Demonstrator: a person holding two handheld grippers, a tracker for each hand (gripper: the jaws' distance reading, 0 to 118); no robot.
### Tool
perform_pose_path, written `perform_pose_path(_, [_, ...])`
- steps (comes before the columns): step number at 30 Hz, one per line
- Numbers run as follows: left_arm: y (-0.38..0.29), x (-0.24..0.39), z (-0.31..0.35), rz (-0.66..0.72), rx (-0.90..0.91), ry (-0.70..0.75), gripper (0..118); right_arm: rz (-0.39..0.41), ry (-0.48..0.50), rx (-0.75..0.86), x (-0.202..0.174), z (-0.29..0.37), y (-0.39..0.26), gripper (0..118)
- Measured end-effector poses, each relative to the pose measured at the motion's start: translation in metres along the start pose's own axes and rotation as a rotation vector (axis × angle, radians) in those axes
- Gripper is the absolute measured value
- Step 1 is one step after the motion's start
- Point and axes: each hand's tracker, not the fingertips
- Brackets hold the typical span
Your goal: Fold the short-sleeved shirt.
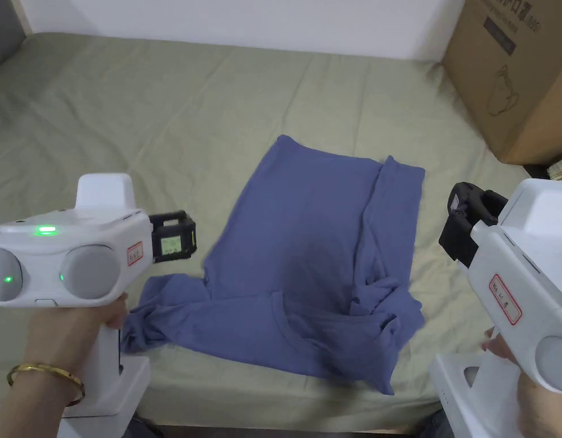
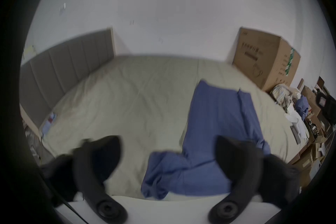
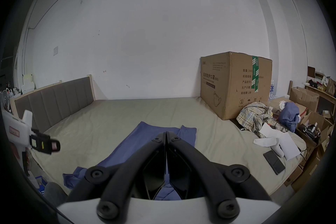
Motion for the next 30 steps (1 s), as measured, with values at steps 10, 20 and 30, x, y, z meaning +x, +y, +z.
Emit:
perform_pose_path(10, [-0.062, -0.025, -0.072, 0.046, -0.379, 0.067, 116, -0.009, -0.002, -0.056, 0.001, -0.011, -0.013, 0])
perform_pose_path(20, [-0.084, -0.023, -0.09, 0.077, -0.403, -0.039, 0, 0.003, 0.0, -0.084, -0.002, -0.024, -0.013, 0])
perform_pose_path(30, [-0.073, -0.025, -0.039, 0.142, -0.182, -0.062, 0, 0.015, 0.139, -0.245, -0.01, -0.116, 0.04, 67])
